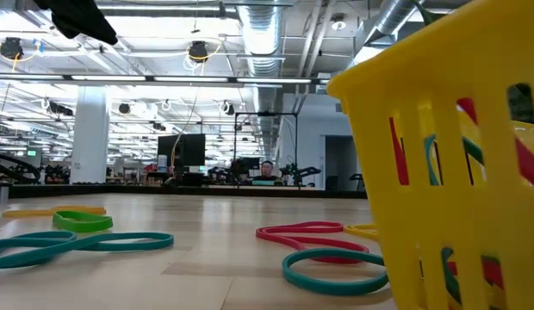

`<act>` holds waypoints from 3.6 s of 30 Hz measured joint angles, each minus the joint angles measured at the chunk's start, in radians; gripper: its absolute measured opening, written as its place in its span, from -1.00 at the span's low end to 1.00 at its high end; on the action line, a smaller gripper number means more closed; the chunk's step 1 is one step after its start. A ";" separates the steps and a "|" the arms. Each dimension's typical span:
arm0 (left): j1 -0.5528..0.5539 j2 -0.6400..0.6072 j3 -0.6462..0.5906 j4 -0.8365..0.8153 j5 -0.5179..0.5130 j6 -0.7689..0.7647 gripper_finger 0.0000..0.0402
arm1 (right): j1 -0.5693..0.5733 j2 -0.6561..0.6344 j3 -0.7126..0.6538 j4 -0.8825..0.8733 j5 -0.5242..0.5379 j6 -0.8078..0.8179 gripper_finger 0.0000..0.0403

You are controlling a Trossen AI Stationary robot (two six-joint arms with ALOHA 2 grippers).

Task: Pick and place items into bin
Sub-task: Put the yellow rubber band into the yellow bin

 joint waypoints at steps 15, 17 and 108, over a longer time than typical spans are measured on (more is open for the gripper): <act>0.000 0.000 0.000 0.000 0.008 -0.039 -0.64 | 0.056 0.080 -0.011 0.027 0.069 0.166 -1.00; 0.000 0.000 0.000 0.000 0.009 -0.039 -0.64 | 0.060 0.092 -0.016 0.007 0.075 0.168 -1.00; 0.000 0.020 0.000 0.000 -0.062 -0.014 -0.64 | -0.253 0.138 -0.154 -0.037 0.224 0.200 -0.31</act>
